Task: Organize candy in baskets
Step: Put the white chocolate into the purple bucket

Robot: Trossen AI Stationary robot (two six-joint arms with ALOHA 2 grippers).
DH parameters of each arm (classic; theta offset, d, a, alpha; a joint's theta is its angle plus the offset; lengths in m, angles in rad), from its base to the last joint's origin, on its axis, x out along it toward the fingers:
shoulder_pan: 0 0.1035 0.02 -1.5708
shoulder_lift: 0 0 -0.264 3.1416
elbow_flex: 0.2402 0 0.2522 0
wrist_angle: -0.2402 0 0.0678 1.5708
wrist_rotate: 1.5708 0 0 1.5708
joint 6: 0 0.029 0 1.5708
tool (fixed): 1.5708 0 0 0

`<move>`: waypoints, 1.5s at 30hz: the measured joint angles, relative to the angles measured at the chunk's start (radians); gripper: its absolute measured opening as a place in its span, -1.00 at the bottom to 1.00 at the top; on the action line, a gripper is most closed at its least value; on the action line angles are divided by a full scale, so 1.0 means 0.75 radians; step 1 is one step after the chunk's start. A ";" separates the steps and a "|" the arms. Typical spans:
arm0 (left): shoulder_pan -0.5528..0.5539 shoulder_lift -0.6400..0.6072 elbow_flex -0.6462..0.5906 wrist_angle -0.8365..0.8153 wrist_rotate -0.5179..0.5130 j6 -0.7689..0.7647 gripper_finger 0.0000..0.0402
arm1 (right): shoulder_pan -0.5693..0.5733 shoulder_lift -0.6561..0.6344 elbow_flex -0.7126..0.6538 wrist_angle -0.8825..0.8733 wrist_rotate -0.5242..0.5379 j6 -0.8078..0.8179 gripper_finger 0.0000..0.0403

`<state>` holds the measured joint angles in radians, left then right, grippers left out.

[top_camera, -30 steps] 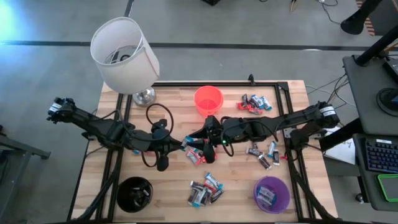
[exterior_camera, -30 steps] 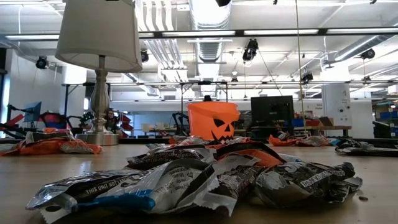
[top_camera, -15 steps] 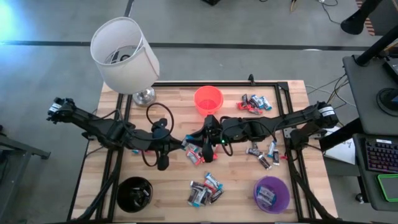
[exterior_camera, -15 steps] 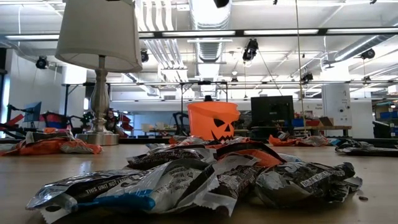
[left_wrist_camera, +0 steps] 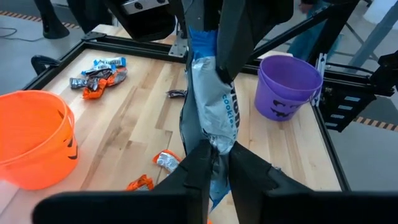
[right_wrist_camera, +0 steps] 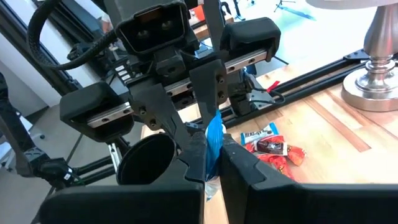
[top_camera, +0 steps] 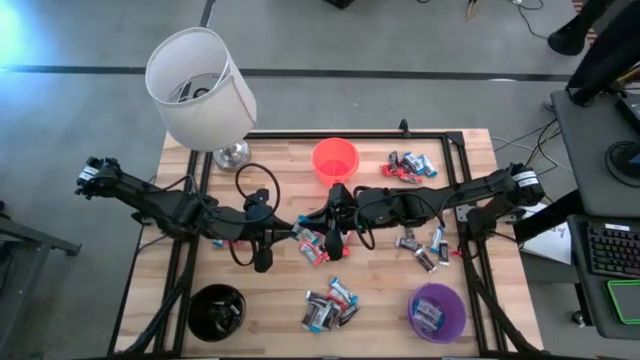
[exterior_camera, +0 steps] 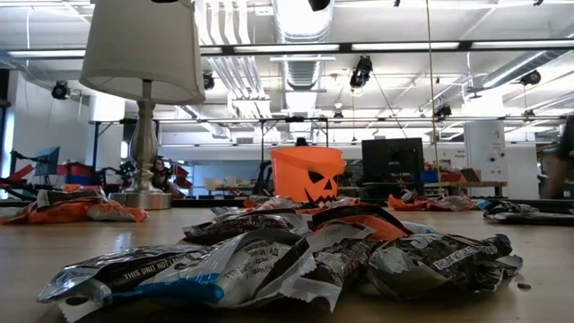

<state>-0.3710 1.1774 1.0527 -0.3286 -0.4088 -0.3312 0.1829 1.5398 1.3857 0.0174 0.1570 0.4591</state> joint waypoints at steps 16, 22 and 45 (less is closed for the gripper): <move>0.000 -0.003 0.000 -0.119 0.024 0.002 -0.30 | 0.002 -0.063 0.000 -0.243 -0.009 0.085 -0.94; -0.001 -0.003 0.000 -0.265 0.049 -0.029 -0.32 | 0.041 -0.141 -0.001 -0.579 -0.022 0.277 -0.94; 0.000 -0.004 0.000 -0.526 0.046 -0.175 -0.35 | 0.376 -0.347 -0.001 -1.405 -0.382 0.705 -0.94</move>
<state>-0.3710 1.1748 1.0527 -0.7229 -0.3742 -0.4623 0.4649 1.2795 1.3853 -1.0368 -0.1295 0.9881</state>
